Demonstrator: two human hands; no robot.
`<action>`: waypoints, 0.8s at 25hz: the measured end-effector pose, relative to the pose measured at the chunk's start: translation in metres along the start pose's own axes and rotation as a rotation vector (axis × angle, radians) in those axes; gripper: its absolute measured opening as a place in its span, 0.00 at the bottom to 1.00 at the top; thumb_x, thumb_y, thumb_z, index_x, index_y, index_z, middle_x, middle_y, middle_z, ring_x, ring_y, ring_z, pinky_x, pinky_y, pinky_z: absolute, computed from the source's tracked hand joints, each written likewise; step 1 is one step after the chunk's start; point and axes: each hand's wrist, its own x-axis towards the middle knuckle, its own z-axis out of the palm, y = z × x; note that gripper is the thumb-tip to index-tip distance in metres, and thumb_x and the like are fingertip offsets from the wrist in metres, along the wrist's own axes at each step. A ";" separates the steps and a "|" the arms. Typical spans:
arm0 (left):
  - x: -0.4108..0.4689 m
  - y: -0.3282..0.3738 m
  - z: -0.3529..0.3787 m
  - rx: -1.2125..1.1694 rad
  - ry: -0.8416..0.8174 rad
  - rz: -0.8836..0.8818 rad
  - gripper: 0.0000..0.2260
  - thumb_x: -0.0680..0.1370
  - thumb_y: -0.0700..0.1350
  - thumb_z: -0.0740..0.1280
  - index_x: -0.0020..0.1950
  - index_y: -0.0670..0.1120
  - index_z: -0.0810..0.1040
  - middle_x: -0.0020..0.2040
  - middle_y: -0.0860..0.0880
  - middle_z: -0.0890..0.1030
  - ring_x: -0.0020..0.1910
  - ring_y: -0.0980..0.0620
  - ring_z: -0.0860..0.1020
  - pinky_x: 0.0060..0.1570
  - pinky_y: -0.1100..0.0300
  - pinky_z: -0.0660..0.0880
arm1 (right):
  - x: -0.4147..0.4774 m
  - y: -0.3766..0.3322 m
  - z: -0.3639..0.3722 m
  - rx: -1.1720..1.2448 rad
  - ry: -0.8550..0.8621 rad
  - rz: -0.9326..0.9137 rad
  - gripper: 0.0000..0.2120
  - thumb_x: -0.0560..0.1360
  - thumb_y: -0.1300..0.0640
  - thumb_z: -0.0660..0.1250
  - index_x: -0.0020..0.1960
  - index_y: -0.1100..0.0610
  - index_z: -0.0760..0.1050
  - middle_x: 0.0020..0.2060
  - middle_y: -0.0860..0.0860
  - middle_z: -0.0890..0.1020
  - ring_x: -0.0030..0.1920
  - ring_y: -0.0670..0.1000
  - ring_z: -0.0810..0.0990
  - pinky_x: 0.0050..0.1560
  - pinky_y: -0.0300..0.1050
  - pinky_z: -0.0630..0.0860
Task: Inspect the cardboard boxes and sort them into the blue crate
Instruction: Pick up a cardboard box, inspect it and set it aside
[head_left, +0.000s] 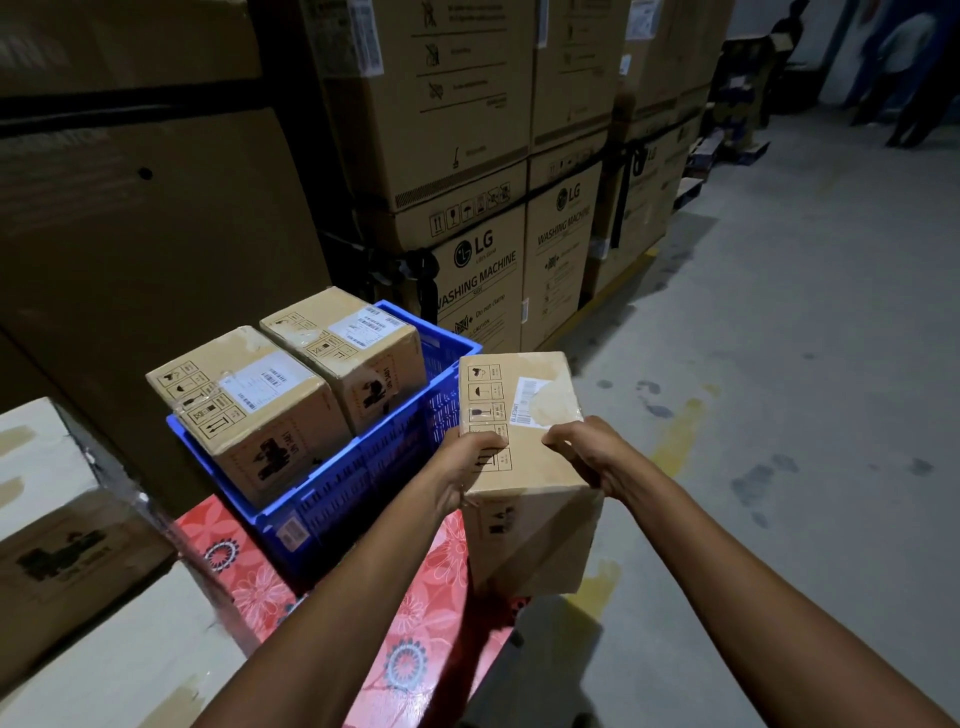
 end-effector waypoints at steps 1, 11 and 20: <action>-0.001 0.002 -0.001 0.008 -0.009 -0.013 0.12 0.78 0.33 0.66 0.61 0.39 0.80 0.49 0.40 0.86 0.44 0.46 0.85 0.38 0.58 0.81 | 0.000 -0.001 0.000 -0.014 -0.008 0.001 0.14 0.74 0.62 0.70 0.59 0.62 0.77 0.55 0.58 0.86 0.58 0.61 0.85 0.67 0.61 0.77; 0.050 0.054 0.005 -0.026 0.124 -0.006 0.08 0.79 0.47 0.70 0.56 0.46 0.82 0.53 0.44 0.86 0.50 0.45 0.85 0.48 0.49 0.82 | 0.053 -0.047 0.000 0.172 0.073 -0.055 0.20 0.77 0.54 0.72 0.65 0.62 0.75 0.57 0.56 0.84 0.52 0.52 0.86 0.45 0.43 0.84; 0.084 0.045 0.004 0.056 0.217 -0.065 0.13 0.79 0.47 0.71 0.58 0.40 0.81 0.43 0.44 0.87 0.32 0.50 0.85 0.28 0.61 0.78 | 0.085 -0.048 0.012 -0.217 0.236 -0.001 0.32 0.66 0.42 0.73 0.65 0.55 0.69 0.55 0.53 0.83 0.51 0.57 0.84 0.56 0.56 0.82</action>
